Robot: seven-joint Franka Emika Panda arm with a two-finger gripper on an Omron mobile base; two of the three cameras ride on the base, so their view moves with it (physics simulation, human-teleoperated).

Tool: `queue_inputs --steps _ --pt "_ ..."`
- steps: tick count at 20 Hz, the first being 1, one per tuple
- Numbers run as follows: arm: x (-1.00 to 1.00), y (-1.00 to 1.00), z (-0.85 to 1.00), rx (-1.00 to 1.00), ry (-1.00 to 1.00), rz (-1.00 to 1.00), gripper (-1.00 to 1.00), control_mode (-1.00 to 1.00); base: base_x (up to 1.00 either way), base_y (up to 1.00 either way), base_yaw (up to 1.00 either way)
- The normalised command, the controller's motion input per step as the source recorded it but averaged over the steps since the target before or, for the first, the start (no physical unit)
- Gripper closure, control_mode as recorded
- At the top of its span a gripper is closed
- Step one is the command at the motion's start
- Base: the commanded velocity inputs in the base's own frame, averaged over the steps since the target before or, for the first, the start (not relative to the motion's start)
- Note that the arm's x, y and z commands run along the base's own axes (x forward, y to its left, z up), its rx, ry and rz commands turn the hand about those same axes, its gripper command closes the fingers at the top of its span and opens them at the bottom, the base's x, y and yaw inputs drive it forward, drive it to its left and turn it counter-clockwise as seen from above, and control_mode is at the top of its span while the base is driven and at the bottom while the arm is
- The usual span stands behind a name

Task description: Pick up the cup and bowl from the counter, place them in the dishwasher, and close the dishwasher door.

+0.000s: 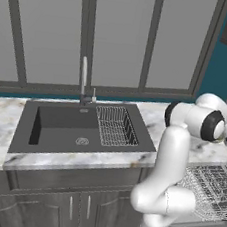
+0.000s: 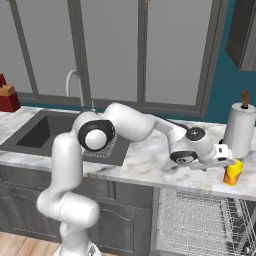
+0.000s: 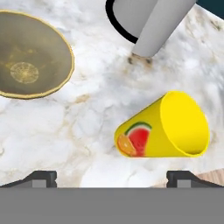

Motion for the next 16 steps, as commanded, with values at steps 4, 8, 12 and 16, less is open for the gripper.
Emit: queue_inputs --steps 4,8,12,16 --pt "0.11 -0.33 0.09 0.0 0.0 -0.01 -1.0 -1.0 0.0 0.0 0.0" --pt "0.06 -0.2 0.21 0.0 0.0 -0.01 -1.0 -1.0 0.0 0.0 0.0" --pt "0.13 -0.14 0.23 0.0 0.0 -0.01 -1.0 -1.0 0.0 0.0 0.0" --pt "0.16 -0.03 0.2 0.0 0.0 0.0 -1.0 -1.0 0.0 0.0 0.0"
